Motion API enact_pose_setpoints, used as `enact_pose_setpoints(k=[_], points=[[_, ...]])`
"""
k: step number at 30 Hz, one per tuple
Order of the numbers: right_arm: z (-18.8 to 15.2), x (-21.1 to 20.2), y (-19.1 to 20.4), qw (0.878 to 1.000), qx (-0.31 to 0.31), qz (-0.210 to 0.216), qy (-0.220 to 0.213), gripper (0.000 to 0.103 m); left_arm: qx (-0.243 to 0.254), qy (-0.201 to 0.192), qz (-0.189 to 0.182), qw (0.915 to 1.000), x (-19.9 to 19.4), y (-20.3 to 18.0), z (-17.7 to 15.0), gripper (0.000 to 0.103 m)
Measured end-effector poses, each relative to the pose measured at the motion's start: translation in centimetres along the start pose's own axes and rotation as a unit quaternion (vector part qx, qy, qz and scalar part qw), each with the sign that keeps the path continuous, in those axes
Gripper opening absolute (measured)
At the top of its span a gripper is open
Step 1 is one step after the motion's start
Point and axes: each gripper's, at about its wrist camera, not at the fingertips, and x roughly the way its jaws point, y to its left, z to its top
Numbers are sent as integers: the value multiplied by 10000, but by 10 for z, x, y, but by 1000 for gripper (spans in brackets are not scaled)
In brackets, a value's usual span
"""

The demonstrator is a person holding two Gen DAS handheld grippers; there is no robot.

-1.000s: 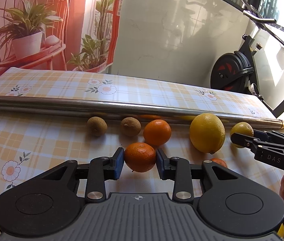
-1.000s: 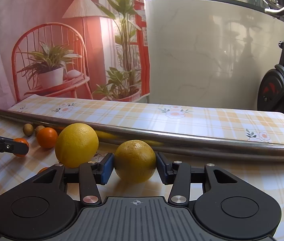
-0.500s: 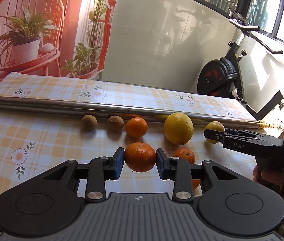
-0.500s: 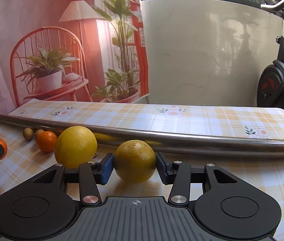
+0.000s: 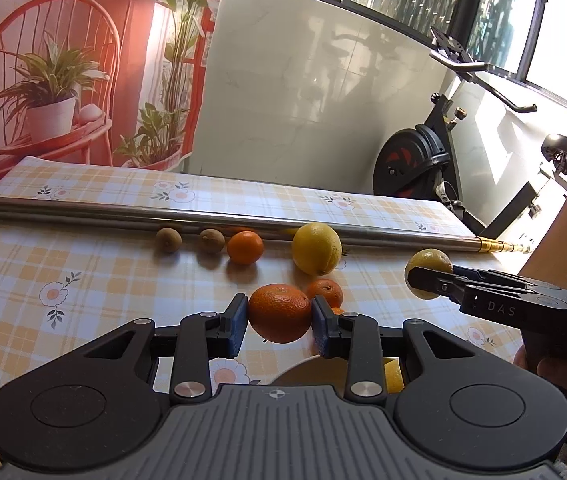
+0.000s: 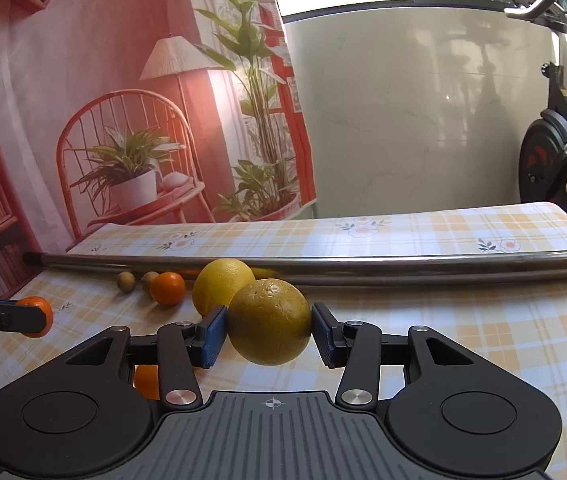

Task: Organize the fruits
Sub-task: 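Carry the tangerine in the left tool while the right tool carries the grapefruit to the plate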

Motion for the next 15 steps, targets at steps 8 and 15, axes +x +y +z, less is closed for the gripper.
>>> enact_pose_setpoints(k=[8, 15], points=[[-5, -28, 54, 9974, -497, 511, 88, 42, -184, -131, 79, 9997, -23, 8, -8, 36], [-18, -25, 110, 9862, -1341, 867, 442, 42, -276, -236, 145, 9992, -41, 18, -16, 36]])
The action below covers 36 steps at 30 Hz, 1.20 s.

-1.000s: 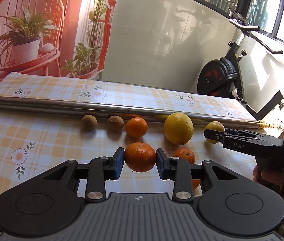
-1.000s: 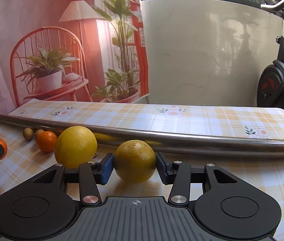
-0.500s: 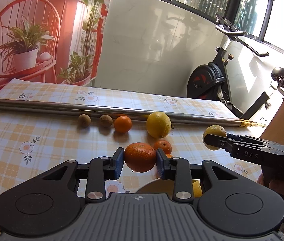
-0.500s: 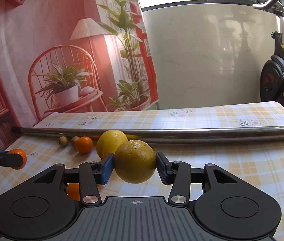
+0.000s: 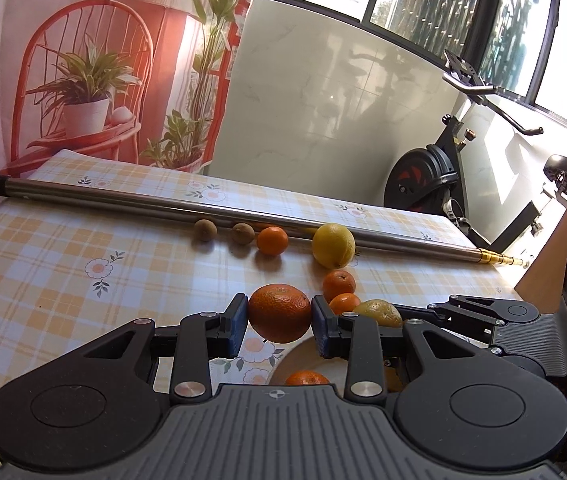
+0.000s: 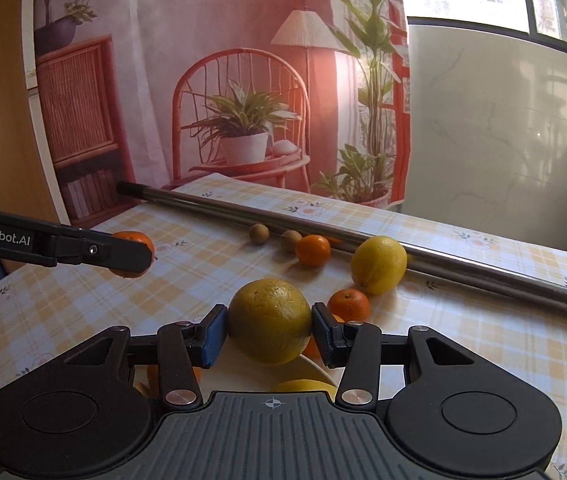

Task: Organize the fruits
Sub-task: 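Carry the tangerine in the left tool while the right tool carries the grapefruit to the plate, then lower the grapefruit onto the plate and open the right tool while the left tool releases the tangerine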

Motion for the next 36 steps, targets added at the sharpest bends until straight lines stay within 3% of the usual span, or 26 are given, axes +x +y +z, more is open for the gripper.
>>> enact_pose_setpoints(k=[6, 15, 28, 36], points=[[-4, 19, 17, 9990, -129, -14, 429, 42, -10, -48, -58, 10000, -6, 1, -4, 36], [-6, 31, 18, 9977, -166, -12, 652, 42, -21, 23, -96, 9999, -4, 1, -8, 36], [-5, 32, 21, 9972, -289, -54, 683, 44, 3, 130, -103, 9999, -3, -1, -14, 36], [-1, 3, 15, 9992, -57, -327, 223, 44, 133, 377, -222, 9990, -5, -9, -26, 36]])
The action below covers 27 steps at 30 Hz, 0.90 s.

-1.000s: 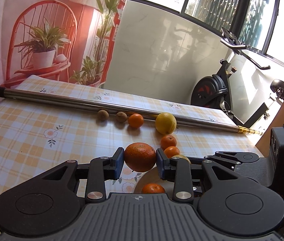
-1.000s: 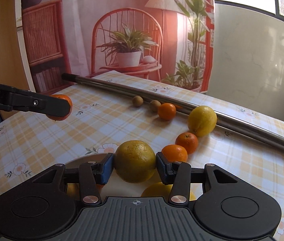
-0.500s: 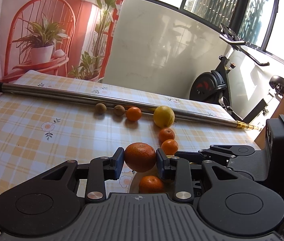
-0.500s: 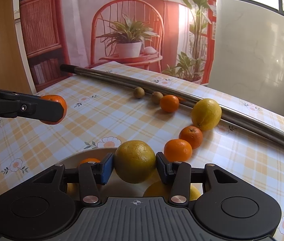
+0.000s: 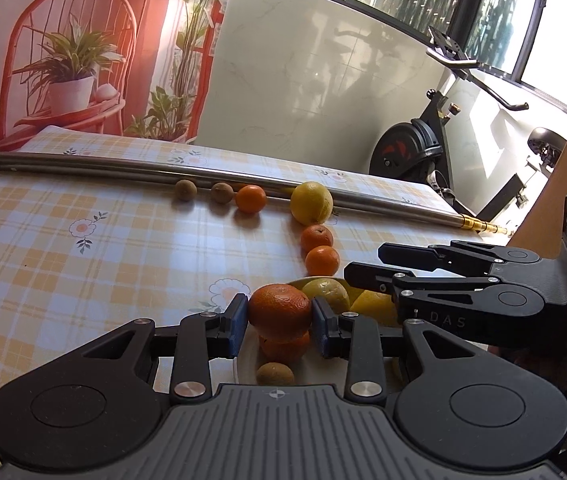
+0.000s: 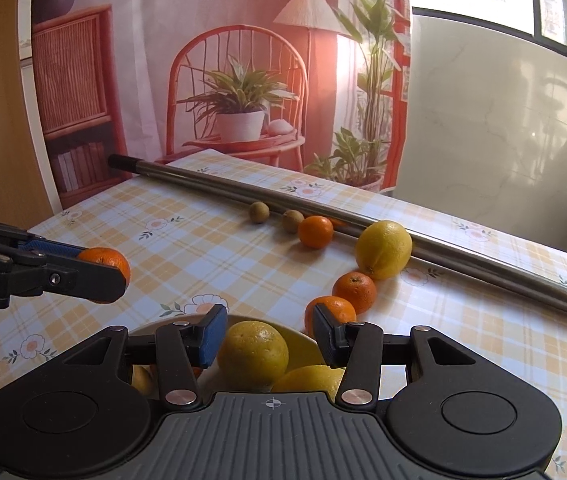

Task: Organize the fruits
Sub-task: 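Lower the grapefruit onto the plate and open the right tool while the left tool releases the tangerine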

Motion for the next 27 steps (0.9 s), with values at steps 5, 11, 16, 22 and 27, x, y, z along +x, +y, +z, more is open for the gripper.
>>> enact_pose_setpoints(k=[5, 11, 16, 22, 27], points=[[-3, -26, -8, 9985, 321, -382, -222, 45, 74, 193, 27, 9998, -1, -1, -11, 36], [-18, -44, -15, 9965, 616, -516, -241, 45, 192, 318, 32, 9993, 0, -6, -17, 36], [-25, -52, -16, 9953, 712, -583, -298, 45, 433, 552, 32, 9975, 6, -16, -24, 36], [-30, -59, -17, 9944, 799, -587, -363, 45, 506, 649, 66, 9966, 6, -20, -31, 36], [-33, -59, -21, 9929, 978, -593, -338, 45, 550, 727, 126, 9958, 9, -22, -34, 36]])
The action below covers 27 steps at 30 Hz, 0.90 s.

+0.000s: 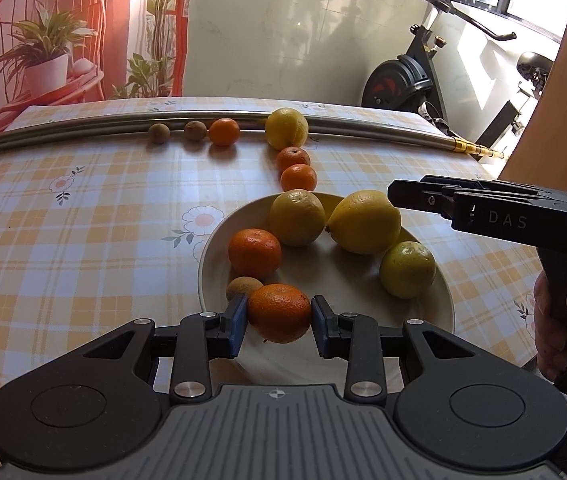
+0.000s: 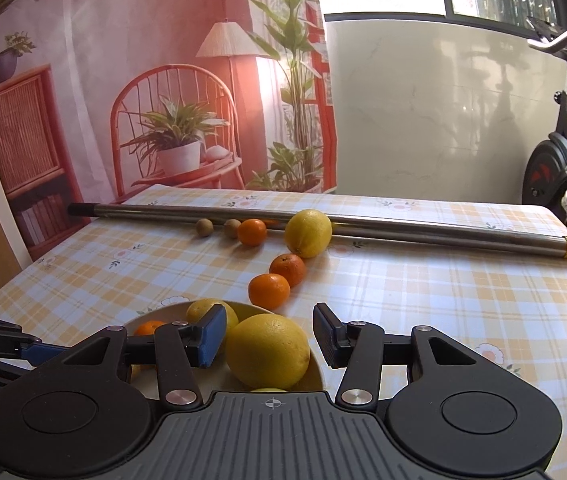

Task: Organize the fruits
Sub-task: 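Lower the grapefruit onto the plate and open the right tool while the left tool releases the tangerine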

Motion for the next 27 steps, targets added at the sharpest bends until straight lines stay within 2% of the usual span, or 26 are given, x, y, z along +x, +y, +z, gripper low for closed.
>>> enact_pose_setpoints(k=[7, 17, 22, 27], points=[[-3, 1, -7, 9997, 247, -27, 45, 45, 198, 116, 192, 9996, 6, -1, -4, 36], [-4, 3, -7, 9996, 261, -35, 73, 45, 439, 100, 349, 9984, 12, -4, -5, 36], [-5, 3, -8, 9996, 276, -45, 69, 45, 366, 97, 299, 9988, 11, -4, -5, 37], [-5, 3, -8, 9996, 277, -41, 76, 45, 267, 33, 212, 9994, 8, -2, -6, 43]])
